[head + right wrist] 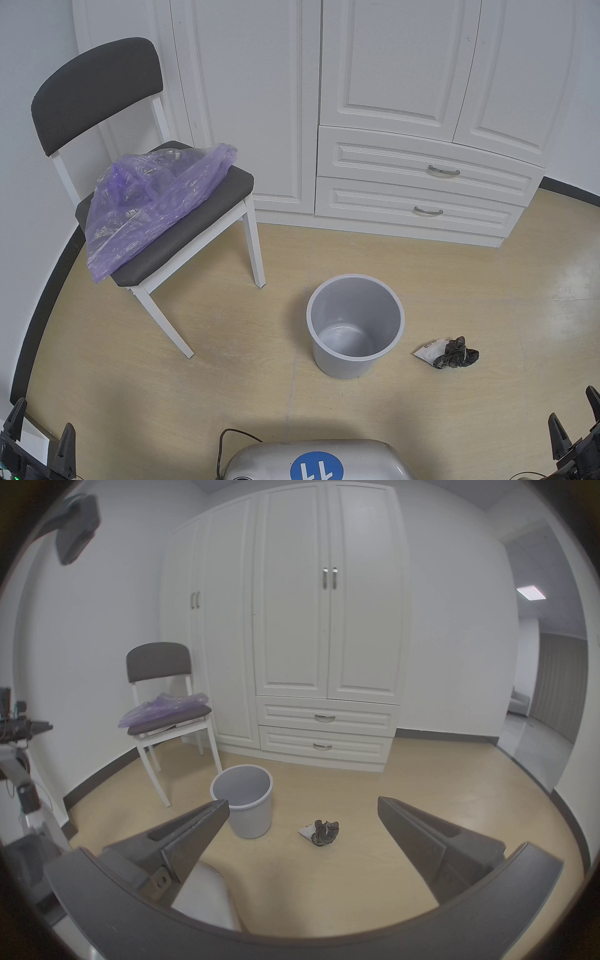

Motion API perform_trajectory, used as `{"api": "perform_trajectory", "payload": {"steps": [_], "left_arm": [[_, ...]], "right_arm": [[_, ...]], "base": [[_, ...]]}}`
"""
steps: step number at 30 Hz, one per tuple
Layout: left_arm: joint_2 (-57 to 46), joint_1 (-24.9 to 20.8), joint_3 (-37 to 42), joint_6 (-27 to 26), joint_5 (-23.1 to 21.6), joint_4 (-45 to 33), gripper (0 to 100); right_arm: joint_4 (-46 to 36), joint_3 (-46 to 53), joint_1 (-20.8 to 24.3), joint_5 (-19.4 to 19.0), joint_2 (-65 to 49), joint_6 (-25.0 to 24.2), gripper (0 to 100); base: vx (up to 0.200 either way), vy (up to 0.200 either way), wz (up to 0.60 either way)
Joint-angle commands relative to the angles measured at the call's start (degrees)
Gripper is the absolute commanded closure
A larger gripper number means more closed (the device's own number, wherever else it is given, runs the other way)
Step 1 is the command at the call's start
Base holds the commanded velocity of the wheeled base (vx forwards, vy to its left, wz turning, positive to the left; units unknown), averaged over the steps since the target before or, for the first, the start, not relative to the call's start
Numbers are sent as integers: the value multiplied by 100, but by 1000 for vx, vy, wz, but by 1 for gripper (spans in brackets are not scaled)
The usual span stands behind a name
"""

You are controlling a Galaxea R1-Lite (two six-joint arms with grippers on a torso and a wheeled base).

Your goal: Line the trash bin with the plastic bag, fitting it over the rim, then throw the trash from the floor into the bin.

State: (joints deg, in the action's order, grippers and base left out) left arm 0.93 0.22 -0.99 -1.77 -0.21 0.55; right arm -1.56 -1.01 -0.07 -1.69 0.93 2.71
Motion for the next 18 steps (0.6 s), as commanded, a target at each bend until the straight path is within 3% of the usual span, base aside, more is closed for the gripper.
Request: {"api": "perform_trajectory", "payload": {"steps": [1, 6, 8, 10, 12, 15, 18], "left_arm": [[-93, 13, 99, -96, -111, 15, 0], [-93, 13, 99, -69, -111, 7, 0], [-93, 13, 99, -25, -111, 7, 0], [-93, 13, 99, -61, -120, 15, 0], [-93, 13, 99, -96, -129, 15, 0], [-93, 22, 99, -87, -129, 15, 0], [-93, 22, 99, -69, -137, 15, 0]], "right_arm": [[7, 101, -1, -138, -84, 213, 0], [24, 101, -1, -129, -93, 46, 0], [138, 84, 7, -41, -93, -209, 0], [727, -22, 7, -50, -93, -886, 0], [912, -461, 7, -156, -93, -1053, 0], [587, -874, 51, -305, 4, -534, 0], [288, -1015, 78, -507, 224, -429, 0]], "base": [[0, 0, 0], [0, 0, 0], [0, 0, 0], [0, 0, 0], [0, 0, 0], [0, 0, 0], [0, 0, 0]]}}
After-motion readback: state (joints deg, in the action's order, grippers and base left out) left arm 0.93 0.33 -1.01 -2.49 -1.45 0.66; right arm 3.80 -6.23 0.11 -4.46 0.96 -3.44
